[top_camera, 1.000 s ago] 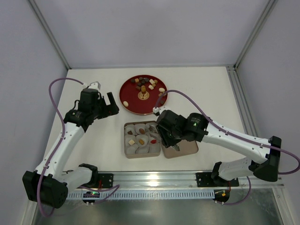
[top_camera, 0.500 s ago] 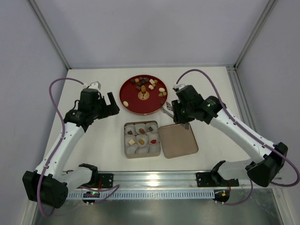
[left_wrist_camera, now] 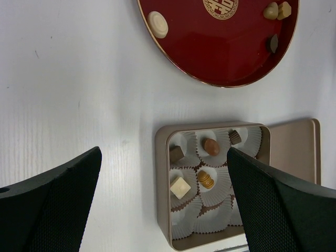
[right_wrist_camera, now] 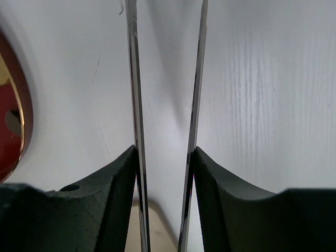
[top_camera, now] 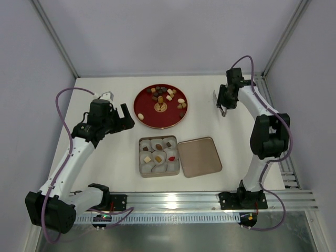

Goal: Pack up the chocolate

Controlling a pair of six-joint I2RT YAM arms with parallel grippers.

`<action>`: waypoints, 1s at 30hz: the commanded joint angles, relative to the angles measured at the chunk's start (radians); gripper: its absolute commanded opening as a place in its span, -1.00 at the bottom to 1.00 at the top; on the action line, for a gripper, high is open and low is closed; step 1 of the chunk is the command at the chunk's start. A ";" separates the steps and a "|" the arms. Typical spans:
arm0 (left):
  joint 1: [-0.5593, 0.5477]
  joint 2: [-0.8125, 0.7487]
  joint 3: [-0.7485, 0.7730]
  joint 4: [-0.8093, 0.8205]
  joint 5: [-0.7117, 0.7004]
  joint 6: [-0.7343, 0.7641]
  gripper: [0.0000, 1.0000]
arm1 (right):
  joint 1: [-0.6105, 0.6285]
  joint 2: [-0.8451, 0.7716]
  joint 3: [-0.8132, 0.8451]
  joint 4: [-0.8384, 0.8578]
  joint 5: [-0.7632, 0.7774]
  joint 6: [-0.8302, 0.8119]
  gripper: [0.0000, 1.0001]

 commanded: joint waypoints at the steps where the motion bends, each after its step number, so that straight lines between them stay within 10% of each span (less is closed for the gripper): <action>1: 0.005 -0.003 0.003 0.038 0.015 -0.011 1.00 | -0.025 0.080 0.135 0.043 0.029 -0.037 -0.03; 30: 0.005 -0.003 -0.001 0.049 0.046 -0.017 0.99 | -0.045 0.361 0.286 -0.052 0.008 -0.042 0.57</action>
